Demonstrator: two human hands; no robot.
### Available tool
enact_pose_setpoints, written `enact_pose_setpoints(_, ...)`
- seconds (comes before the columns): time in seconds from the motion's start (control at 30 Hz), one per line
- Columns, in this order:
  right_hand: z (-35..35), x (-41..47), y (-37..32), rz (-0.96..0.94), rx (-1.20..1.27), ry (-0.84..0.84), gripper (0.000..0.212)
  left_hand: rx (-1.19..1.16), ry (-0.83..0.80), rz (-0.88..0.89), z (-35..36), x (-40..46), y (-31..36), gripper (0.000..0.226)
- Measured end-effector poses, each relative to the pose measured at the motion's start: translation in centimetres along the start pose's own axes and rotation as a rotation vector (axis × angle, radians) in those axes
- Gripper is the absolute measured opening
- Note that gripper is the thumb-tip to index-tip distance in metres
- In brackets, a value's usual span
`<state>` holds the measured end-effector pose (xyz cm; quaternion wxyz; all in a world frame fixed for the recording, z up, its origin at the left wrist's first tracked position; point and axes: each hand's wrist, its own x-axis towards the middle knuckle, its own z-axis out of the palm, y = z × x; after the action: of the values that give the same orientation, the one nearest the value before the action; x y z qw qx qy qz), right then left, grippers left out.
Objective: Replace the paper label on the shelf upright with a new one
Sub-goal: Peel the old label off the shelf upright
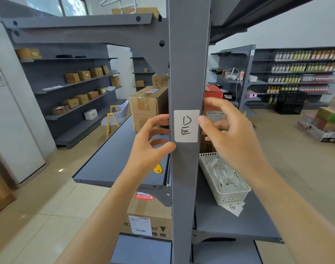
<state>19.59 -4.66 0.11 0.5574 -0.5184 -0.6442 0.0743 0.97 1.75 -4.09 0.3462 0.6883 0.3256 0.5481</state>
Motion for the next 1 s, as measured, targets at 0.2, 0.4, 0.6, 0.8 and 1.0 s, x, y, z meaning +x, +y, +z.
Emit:
enact_pose_setpoints(0.2, -0.1, -0.1, 0.4, 0.001, -0.004, -0.007, 0.037, -0.04, 0.07, 0.021, 0.7, 0.0, -0.5, 0.053)
enact_pose_setpoints(0.4, 0.1, -0.3, 0.8, 0.006, -0.004, -0.027, 0.042, -0.016, 0.116, 0.082, 1.0, 0.2, -0.2, 0.051)
enact_pose_setpoints(0.6, -0.8, -0.2, 0.8, 0.032, 0.003, -0.026, 0.043, 0.513, 0.152, 0.667, -1.6, -0.2, 0.2, 0.026)
enact_pose_setpoints(0.8, -1.0, -0.3, 0.6, 0.038, 0.006, -0.033, 0.04, 0.961, 0.022, 0.942, -2.8, 0.1, 0.0, 0.009)
enact_pose_setpoints(1.0, -0.6, -0.3, 0.4, 0.02, 0.0, -0.038, 0.041, 1.04, -0.035, 0.948, -2.8, 0.2, 1.9, 0.024)
